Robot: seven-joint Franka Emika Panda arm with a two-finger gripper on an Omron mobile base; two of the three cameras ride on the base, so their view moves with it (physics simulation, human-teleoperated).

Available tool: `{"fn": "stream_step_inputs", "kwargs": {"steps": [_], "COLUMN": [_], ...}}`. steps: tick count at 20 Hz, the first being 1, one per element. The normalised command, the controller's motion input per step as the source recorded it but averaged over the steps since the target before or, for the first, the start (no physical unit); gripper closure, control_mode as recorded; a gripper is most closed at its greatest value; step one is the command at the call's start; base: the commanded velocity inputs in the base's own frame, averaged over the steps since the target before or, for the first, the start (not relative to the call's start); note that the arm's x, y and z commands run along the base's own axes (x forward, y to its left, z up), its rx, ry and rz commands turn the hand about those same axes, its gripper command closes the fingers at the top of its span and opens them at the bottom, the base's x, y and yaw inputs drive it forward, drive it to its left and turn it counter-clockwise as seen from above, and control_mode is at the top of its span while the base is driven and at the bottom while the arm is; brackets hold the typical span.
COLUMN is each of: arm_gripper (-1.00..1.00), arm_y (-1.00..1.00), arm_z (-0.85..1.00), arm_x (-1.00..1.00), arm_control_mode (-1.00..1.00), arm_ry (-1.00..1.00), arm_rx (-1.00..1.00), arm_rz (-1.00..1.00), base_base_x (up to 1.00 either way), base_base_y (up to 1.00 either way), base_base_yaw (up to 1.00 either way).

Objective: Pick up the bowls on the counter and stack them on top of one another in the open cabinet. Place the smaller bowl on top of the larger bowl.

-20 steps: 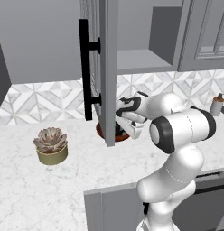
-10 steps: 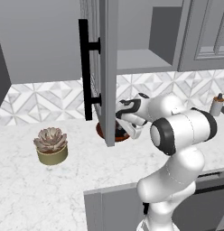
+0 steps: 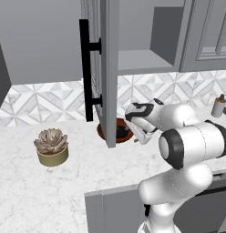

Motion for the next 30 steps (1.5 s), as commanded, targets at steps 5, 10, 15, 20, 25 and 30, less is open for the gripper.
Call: {"fn": "stream_step_inputs", "kwargs": {"steps": [5, 10, 15, 20, 25, 30], "arm_gripper": [-1.0, -1.0, -1.0, -1.0, -1.0, 1.0], "arm_y": [0.01, 0.11, 0.46, 0.37, 0.09, 0.01], "arm_z": [-0.04, -0.03, -0.19, -0.4, -0.45, -0.08], "arm_x": [0.37, 0.1, 0.03, 0.13, 0.0, 0.0], "arm_control_mode": [-1.0, -1.0, -1.0, -1.0, -1.0, -1.0], "arm_ry": [-0.01, -0.09, -0.1, -0.01, 0.0, 0.0], "arm_rx": [0.04, 0.01, 0.0, 0.0, 0.0, 0.0], "arm_rz": [0.0, 0.0, 0.0, 0.0, 0.0, 0.0], "base_base_x": [0.0, 0.0, 0.0, 0.0, 0.0, 0.0], "base_base_y": [0.0, 0.0, 0.0, 0.0, 0.0, 0.0], "base_base_yaw": [0.0, 0.0, 0.0, 0.0, 0.0, 0.0]}}
